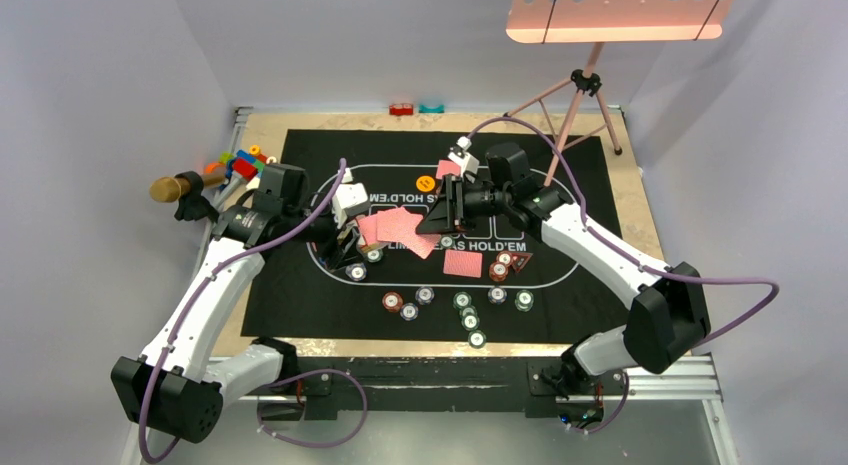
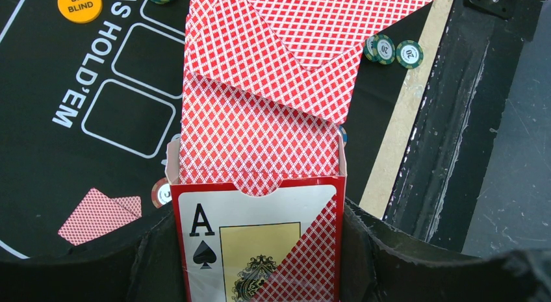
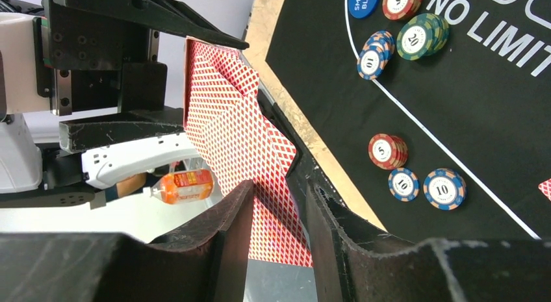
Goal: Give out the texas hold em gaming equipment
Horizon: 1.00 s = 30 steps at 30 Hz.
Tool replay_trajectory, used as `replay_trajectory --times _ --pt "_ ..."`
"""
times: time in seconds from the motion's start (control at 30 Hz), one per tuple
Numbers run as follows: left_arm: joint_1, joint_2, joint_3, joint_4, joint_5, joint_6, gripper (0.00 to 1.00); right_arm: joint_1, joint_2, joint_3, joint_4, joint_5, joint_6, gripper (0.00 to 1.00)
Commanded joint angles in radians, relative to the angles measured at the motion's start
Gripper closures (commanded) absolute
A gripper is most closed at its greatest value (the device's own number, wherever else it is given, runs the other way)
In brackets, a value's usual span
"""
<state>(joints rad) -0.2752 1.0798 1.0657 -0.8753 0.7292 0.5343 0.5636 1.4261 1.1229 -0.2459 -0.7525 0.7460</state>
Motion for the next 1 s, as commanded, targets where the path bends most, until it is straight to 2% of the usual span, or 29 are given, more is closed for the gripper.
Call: replay_trajectory --times 0.0,0.43,0.97 --pt "0.008 -0.023 0.016 0.064 0.057 -0.007 1.0 -0.004 -0.015 0.052 0.036 -0.034 0.017 0.61" --pt "0.007 -0.018 0.011 0.05 0.054 0.019 1.0 0.0 0.065 0.2 -0.082 -0.036 -0.033 0.7" --pt "0.007 -0.02 0.009 0.041 0.058 0.025 1.0 0.042 0.153 0.28 -0.099 -0.055 -0.034 0.73"
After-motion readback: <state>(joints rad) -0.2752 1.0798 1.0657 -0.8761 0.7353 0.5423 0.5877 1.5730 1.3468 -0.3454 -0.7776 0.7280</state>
